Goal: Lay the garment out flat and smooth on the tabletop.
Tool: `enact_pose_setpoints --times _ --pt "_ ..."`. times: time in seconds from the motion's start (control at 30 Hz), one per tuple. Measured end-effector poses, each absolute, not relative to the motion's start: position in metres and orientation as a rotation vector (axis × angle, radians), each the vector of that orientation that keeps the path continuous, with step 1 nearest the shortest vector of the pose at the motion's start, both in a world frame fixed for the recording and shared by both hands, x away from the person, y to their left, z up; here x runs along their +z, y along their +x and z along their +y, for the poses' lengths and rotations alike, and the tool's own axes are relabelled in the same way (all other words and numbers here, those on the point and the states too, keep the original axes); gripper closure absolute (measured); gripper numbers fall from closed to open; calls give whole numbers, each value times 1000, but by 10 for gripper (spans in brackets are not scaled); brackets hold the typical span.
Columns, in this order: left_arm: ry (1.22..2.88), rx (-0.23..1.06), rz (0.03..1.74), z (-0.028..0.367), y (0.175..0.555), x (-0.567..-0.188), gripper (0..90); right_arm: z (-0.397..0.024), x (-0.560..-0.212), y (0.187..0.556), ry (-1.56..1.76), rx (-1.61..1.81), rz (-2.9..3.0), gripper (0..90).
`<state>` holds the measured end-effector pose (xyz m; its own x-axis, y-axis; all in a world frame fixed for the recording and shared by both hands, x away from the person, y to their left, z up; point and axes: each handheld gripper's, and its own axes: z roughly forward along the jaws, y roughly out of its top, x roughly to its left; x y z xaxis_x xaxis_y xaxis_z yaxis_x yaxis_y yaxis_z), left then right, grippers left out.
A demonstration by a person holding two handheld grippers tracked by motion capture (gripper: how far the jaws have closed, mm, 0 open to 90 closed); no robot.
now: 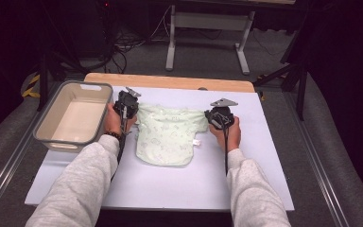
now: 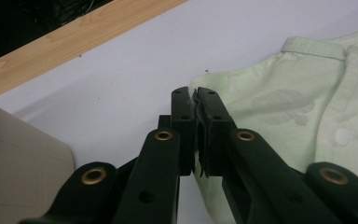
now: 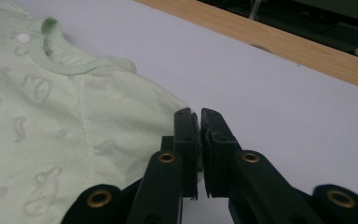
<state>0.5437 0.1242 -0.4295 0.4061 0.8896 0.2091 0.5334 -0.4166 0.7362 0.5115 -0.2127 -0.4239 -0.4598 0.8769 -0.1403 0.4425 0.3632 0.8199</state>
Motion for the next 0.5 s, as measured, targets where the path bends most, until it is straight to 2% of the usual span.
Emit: enact_pose_setpoints --times 0.03,0.07,0.2,0.3,0.37,0.5 --pt "2091 806 1206 124 544 -430 819 -213 -424 512 1138 979 2052 847" --pt "2075 822 1211 123 542 -429 769 -213 -425 513 1143 956 2039 773" --pt "2023 821 1209 124 539 -425 634 -219 -424 512 1176 984 2001 709" --pt "1952 832 1190 128 528 -418 467 -224 -419 504 1150 1069 1974 690" --pt "1933 796 1129 130 518 -415 415 -226 -415 496 1109 1124 1972 681" --pt "1934 769 1006 133 491 -416 368 -227 -412 475 1048 1185 1968 681"
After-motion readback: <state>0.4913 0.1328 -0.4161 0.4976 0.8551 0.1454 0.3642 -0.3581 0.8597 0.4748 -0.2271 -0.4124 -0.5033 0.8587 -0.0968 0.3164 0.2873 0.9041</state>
